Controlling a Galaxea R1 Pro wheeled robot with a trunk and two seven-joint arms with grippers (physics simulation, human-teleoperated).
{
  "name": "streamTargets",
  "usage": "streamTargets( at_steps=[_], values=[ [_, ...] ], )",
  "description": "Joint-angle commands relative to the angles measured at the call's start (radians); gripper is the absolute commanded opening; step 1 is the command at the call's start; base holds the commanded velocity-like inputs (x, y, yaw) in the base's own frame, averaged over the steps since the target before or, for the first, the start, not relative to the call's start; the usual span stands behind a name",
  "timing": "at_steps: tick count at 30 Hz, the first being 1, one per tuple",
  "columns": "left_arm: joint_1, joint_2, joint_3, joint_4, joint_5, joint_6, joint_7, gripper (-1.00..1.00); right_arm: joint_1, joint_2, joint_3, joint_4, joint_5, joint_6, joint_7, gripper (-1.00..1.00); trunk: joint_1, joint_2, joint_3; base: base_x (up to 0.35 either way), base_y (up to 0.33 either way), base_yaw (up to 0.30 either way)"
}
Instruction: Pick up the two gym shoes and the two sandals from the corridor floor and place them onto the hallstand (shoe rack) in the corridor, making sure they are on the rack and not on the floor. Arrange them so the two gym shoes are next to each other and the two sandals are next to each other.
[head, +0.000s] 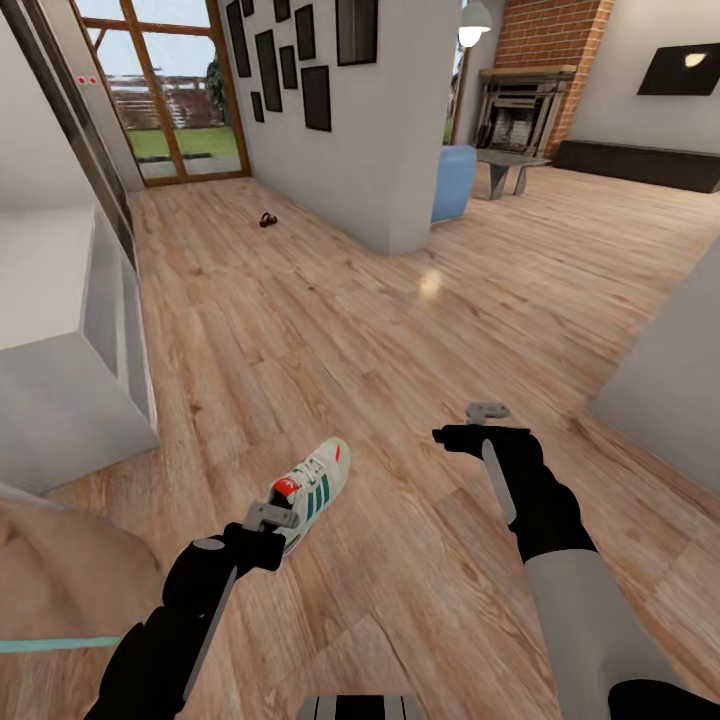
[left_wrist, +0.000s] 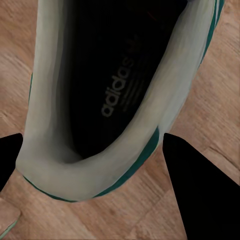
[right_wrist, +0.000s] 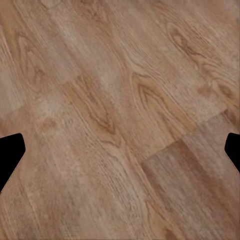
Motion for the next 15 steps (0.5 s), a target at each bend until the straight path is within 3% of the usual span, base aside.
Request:
streamTargets(
  at_steps=[1,15],
  values=[
    [0.000,0.000,0.000,0.000,0.000,0.000,-0.001,-1.00,0.000,0.000,0.000,0.000,0.000,0.000,0.000,1.00,0.000,0.000,0.000,0.334,0.000,0.000],
    [0.000,0.000,0.000,0.000,0.000,0.000,-0.001,-1.00,0.000,0.000,0.000,0.000,0.000,0.000,0.000,1.00,0.000,0.000,-0.002,0.334,0.000,0.025]
  ],
)
